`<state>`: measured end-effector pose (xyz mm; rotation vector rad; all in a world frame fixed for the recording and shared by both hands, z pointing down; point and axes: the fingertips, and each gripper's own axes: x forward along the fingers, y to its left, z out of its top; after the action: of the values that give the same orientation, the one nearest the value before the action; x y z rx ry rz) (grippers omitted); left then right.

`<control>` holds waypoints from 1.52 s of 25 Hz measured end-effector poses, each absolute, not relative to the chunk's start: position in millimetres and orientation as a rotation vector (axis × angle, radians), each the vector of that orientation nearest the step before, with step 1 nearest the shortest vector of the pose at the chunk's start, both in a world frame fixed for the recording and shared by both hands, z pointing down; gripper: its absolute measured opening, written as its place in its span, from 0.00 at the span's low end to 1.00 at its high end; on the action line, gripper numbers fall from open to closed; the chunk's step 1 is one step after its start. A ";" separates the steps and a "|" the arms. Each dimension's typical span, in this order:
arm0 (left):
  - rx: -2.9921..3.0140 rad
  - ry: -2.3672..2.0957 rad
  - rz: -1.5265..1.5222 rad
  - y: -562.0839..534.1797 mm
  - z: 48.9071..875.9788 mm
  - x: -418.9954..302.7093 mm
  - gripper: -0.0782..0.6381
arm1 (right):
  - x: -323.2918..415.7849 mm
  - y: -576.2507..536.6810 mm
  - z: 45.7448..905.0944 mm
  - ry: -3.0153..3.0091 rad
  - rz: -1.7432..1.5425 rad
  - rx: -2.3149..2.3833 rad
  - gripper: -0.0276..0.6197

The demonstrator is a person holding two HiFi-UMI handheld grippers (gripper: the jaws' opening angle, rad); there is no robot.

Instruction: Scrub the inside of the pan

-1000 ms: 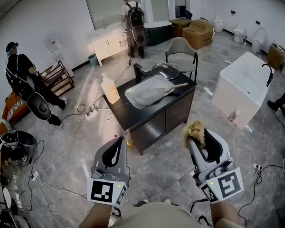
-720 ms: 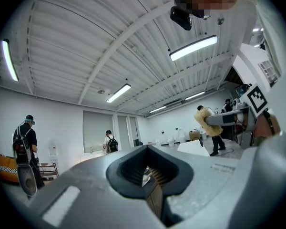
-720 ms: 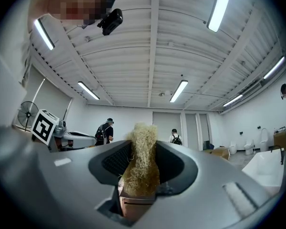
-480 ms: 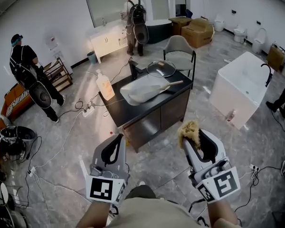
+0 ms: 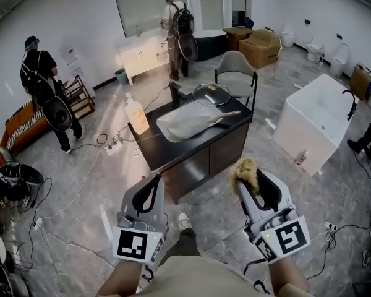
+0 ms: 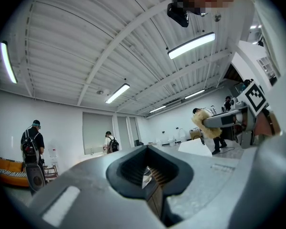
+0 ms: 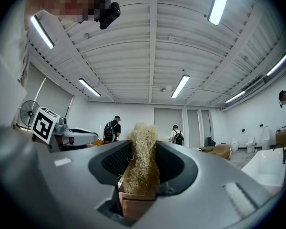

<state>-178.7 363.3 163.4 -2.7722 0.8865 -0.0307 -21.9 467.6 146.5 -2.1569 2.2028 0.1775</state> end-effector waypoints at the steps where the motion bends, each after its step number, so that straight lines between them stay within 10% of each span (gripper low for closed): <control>1: -2.770 0.886 -0.037 358.1 166.3 -177.0 0.11 | -18.7 462.1 150.1 2.199 0.168 -2.161 0.30; 38: -2.945 0.859 -0.349 -59.3 252.7 -83.0 0.11 | 90.5 42.9 227.8 2.304 -0.214 -2.283 0.30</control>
<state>-83.0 -59.3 252.7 -2.9451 0.8594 -0.3490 90.5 42.9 227.8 -2.2834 2.3036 -0.2135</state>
